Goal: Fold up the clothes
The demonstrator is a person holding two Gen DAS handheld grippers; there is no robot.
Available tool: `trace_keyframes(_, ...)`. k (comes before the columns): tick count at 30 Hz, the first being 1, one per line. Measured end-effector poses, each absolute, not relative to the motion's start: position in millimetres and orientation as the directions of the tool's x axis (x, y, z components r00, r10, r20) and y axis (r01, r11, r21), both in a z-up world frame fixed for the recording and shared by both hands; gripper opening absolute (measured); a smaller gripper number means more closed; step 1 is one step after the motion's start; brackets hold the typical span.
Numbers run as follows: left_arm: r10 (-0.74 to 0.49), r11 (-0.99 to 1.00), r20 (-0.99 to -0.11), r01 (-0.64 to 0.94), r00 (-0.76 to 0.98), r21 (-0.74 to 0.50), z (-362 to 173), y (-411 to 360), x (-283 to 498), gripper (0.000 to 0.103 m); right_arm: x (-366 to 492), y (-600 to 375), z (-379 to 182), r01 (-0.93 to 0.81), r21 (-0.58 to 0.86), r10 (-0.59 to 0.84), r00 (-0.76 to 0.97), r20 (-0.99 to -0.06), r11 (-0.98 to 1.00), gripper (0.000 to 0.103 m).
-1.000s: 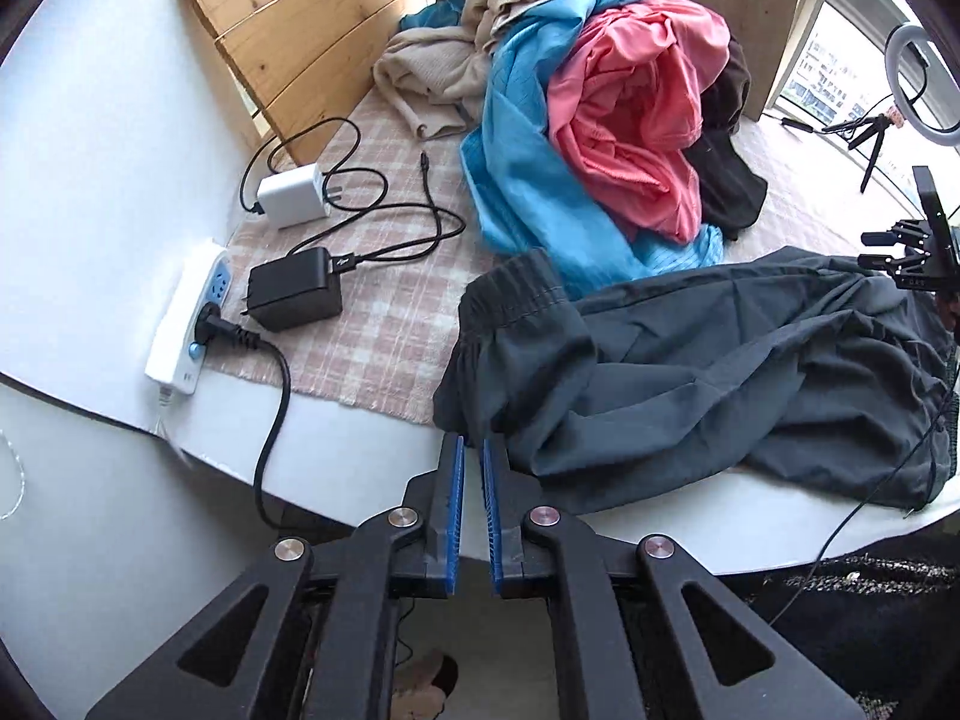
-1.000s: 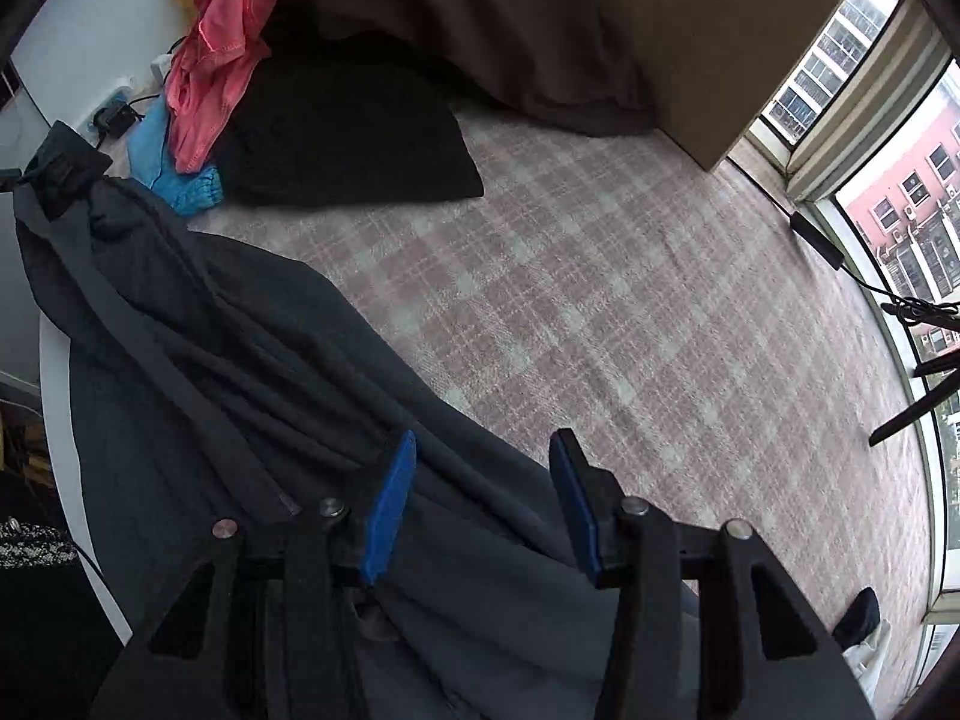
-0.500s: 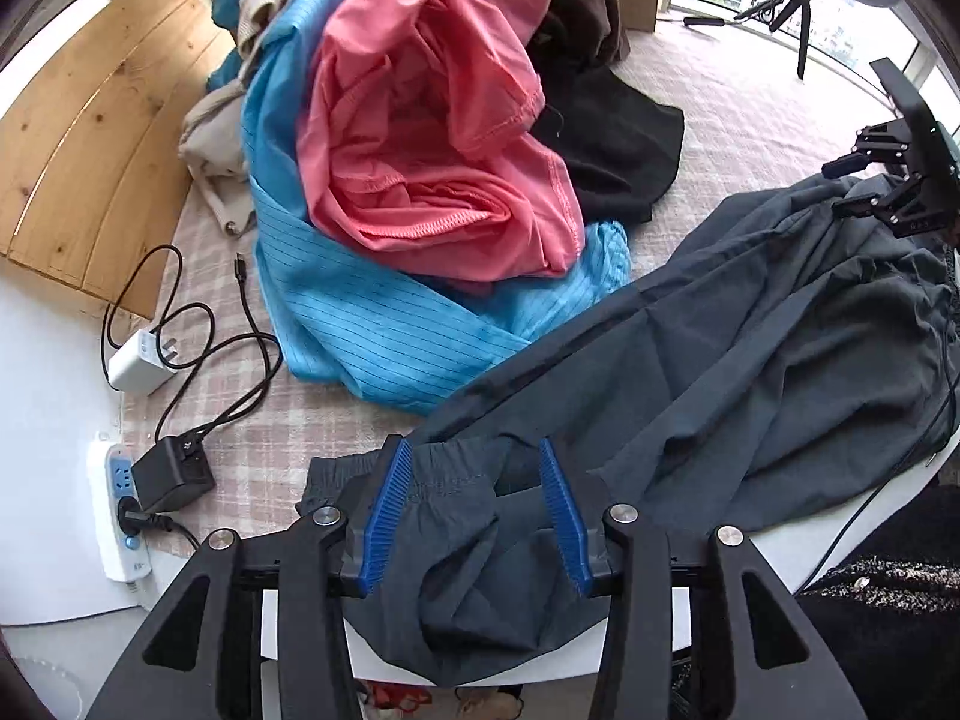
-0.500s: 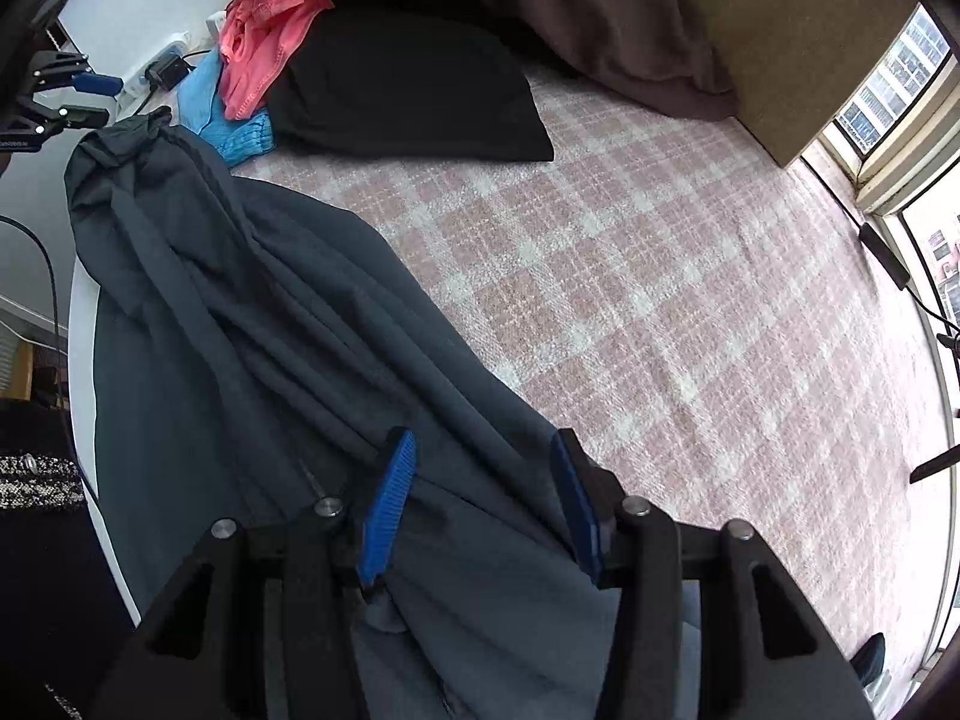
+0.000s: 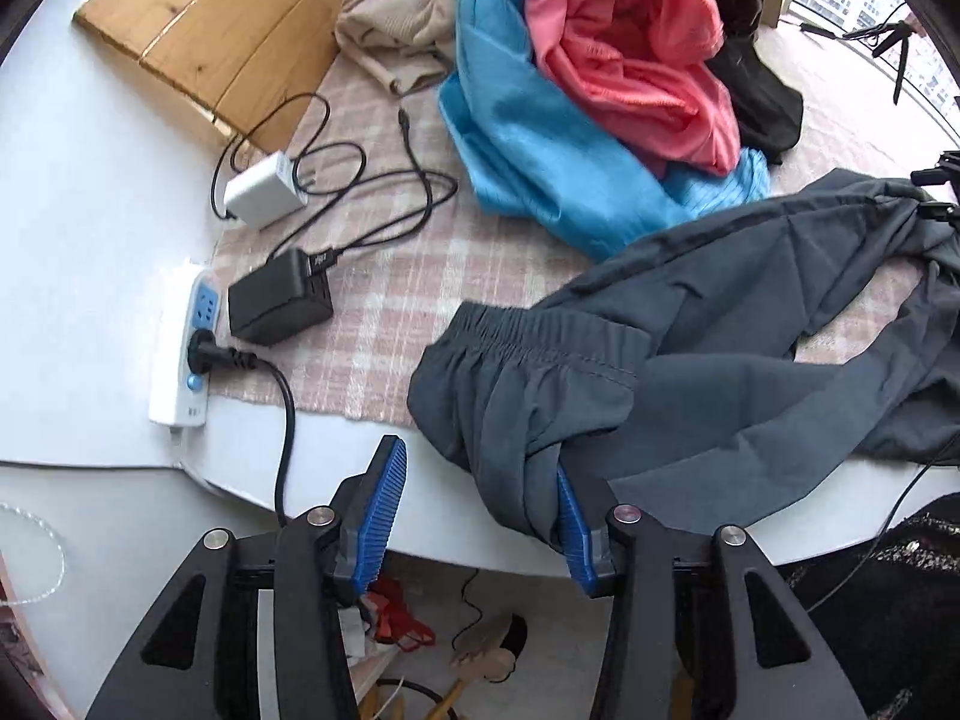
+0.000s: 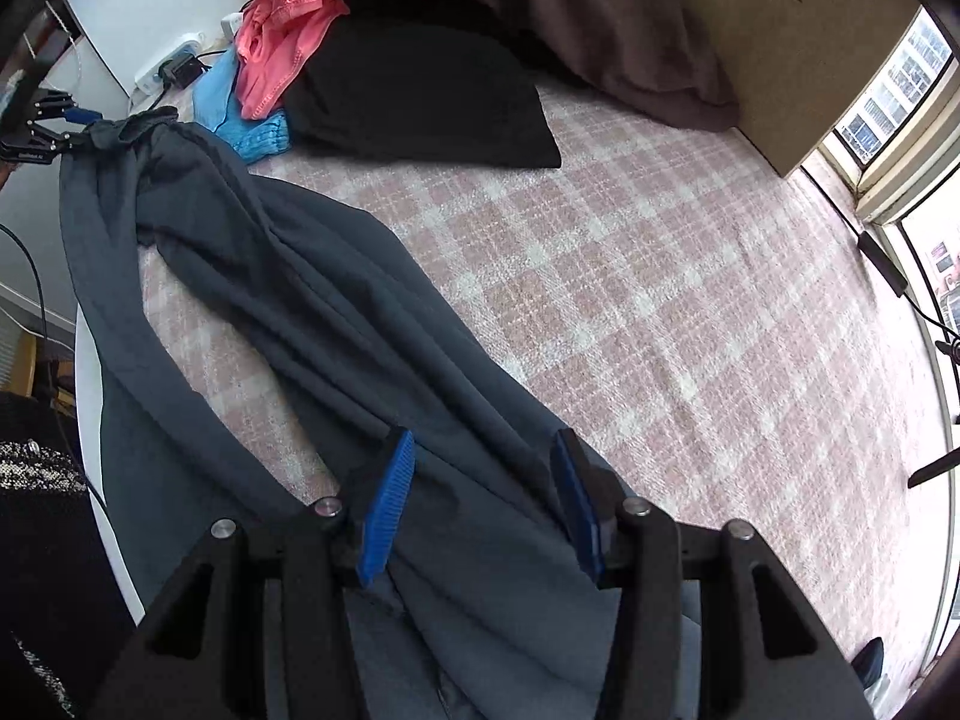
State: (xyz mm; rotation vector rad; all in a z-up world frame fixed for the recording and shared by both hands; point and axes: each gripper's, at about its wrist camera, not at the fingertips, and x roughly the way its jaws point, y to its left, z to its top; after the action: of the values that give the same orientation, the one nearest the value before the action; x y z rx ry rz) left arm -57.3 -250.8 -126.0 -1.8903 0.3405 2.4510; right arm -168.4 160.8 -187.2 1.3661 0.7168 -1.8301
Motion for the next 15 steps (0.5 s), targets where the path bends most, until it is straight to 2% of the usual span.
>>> trace_keyframes(4, -0.038, -0.947, -0.963, -0.299, -0.266, 0.12, -128, -213, -101, 0.048, -168, 166, -191, 0.807, 0.007, -0.219, -0.152, -0.964, -0.591, 0.047)
trace_keyframes(6, -0.041, -0.926, -0.966, -0.353, -0.257, 0.133, -136, -192, -116, 0.048, -167, 174, -190, 0.798, 0.01, -0.219, -0.153, -0.964, -0.603, 0.047)
trace_keyframes(8, 0.024, -0.919, -0.973, -0.389, -0.228, 0.069, -147, -180, -128, 0.049, -168, 185, -190, 0.787, 0.011, -0.218, -0.157, -0.963, -0.616, 0.047)
trace_keyframes(10, 0.059, -0.916, -0.983, -0.401, -0.173, 0.015, -163, -176, -134, 0.049, -168, 195, -191, 0.773, 0.015, -0.213, -0.155, -0.965, -0.634, 0.047)
trace_keyframes(15, 0.001, -0.954, -0.993, -0.299, -0.118, 0.035, -191, -207, -115, 0.049, -171, 205, -190, 0.751, 0.012, -0.21, -0.169, -0.963, -0.66, 0.047)
